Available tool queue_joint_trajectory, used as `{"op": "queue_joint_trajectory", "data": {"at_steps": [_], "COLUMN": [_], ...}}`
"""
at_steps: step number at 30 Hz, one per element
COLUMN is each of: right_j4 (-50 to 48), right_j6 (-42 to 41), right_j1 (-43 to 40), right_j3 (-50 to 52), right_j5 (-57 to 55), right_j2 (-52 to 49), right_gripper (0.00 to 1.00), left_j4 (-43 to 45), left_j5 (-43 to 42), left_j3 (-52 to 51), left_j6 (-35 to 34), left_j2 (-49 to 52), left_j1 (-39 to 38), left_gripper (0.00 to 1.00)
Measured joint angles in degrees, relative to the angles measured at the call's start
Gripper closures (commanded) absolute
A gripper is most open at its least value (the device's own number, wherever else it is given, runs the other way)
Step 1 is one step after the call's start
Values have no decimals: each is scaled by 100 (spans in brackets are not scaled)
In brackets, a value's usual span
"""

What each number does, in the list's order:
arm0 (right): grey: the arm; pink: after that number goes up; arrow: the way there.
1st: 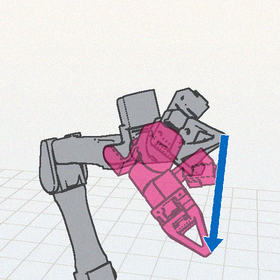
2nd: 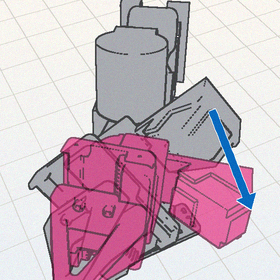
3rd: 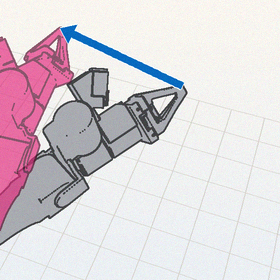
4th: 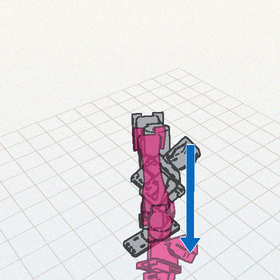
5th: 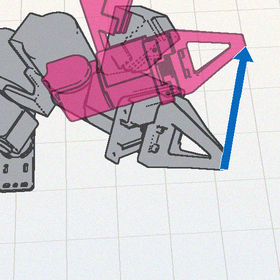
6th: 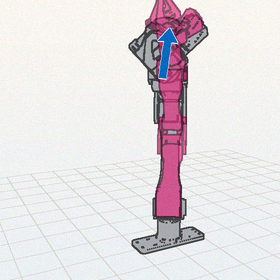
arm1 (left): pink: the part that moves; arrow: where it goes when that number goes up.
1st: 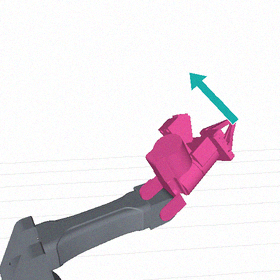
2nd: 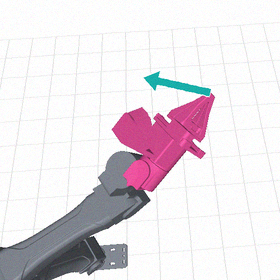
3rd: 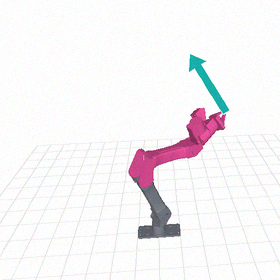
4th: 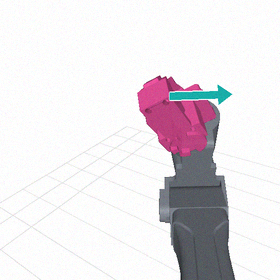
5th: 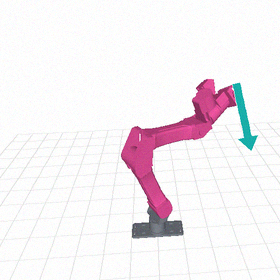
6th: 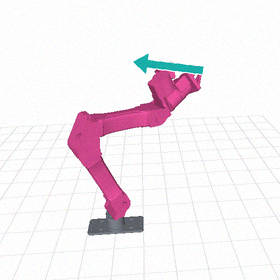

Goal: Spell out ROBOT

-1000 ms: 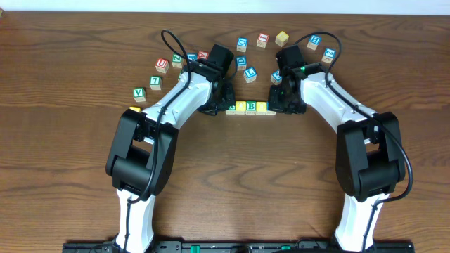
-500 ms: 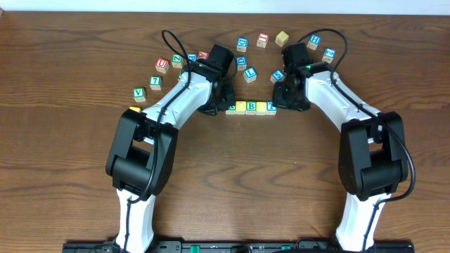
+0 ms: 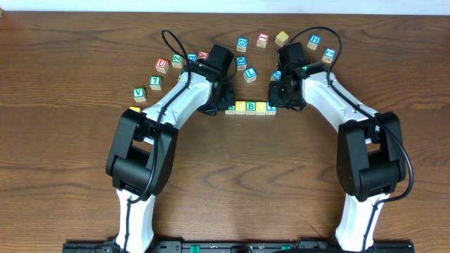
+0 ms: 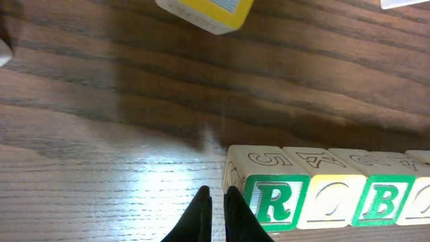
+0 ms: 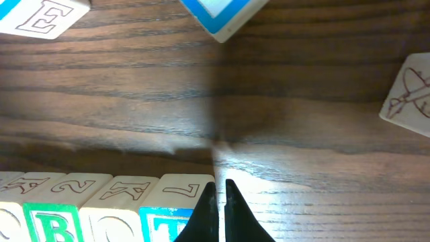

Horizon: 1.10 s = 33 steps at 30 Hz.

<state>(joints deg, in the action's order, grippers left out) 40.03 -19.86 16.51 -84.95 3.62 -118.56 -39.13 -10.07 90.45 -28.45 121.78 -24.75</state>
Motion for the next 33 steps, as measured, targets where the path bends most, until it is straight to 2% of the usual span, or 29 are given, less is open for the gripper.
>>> {"op": "queue_joint_trajectory", "data": {"at_steps": [33], "right_j4": [87], "right_j6": [254], "right_j1": [-166], "right_j3": [-20], "right_j5": [94], "right_j2": [0], "right_gripper": [98], "left_j4": [2], "left_j5": [28], "left_j3": [0], "left_j6": [0], "left_j2": [0], "left_j1": [-2], "left_gripper": [91]}}
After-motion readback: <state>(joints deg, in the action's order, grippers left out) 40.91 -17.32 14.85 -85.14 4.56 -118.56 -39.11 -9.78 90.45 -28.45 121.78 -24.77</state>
